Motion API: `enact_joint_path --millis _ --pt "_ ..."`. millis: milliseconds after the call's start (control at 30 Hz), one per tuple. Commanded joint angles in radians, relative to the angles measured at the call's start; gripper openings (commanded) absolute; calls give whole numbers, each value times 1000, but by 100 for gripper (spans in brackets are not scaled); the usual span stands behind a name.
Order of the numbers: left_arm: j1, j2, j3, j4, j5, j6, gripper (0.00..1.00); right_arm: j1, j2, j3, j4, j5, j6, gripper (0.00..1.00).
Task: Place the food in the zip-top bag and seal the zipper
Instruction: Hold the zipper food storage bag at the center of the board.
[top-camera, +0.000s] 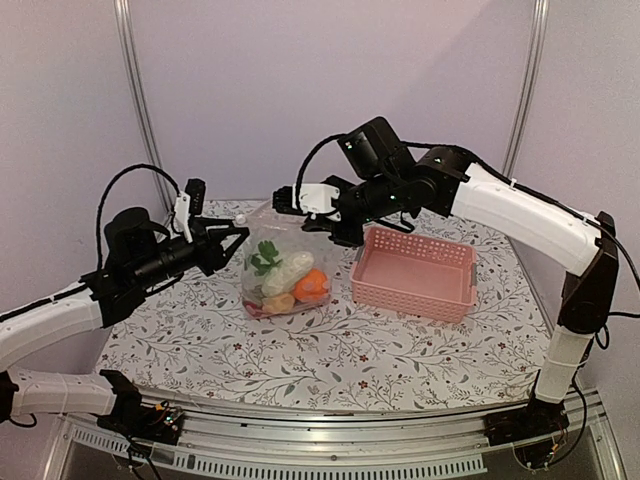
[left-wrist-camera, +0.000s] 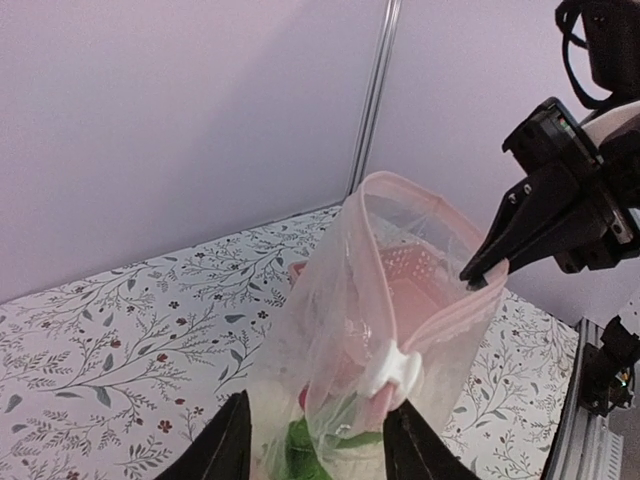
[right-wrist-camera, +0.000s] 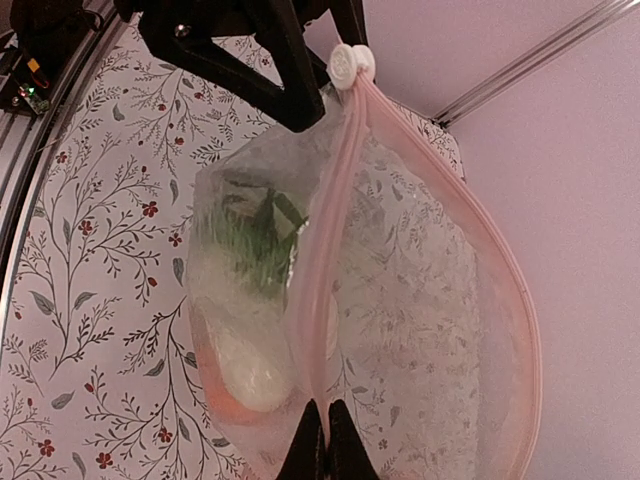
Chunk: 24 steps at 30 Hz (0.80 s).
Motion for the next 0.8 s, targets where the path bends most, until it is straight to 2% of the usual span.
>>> enact_joint_path --millis 0,500,767 --pt "23 13 20 41 42 23 44 -7 -41 5 10 -7 16 0" --pt "30 59 69 5 128 84 26 -13 -28 -2 24 19 15 2" --pt "34 48 86 -41 112 134 2 -30 -15 -4 35 31 9 3"
